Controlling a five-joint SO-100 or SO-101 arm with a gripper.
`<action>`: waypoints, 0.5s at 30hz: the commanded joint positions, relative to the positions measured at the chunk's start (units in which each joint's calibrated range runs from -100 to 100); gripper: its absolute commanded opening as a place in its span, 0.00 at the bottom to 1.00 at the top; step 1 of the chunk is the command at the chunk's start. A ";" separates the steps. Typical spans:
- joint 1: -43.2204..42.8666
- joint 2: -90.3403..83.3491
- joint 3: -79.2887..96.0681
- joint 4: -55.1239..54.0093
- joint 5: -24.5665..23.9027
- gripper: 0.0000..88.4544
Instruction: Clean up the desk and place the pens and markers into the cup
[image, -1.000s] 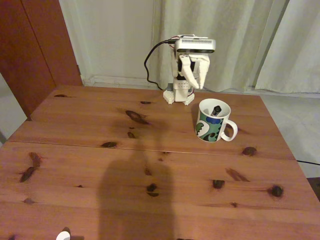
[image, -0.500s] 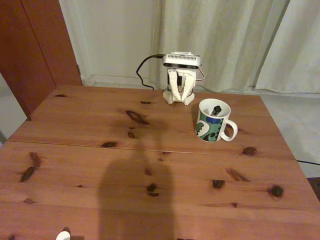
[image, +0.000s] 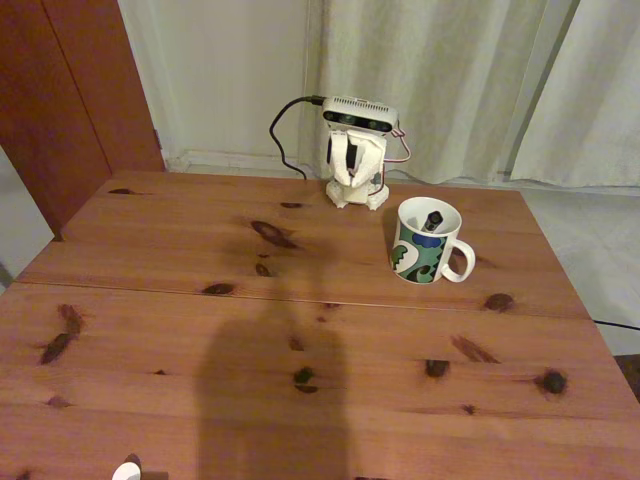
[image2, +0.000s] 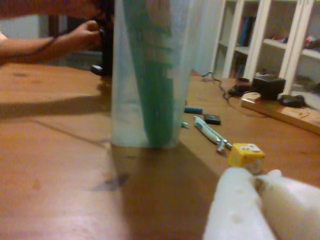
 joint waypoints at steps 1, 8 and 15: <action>0.97 -0.89 0.49 -1.35 1.79 0.01; 0.97 -0.89 0.49 1.14 1.21 0.01; 0.97 -0.89 0.49 13.70 1.63 0.01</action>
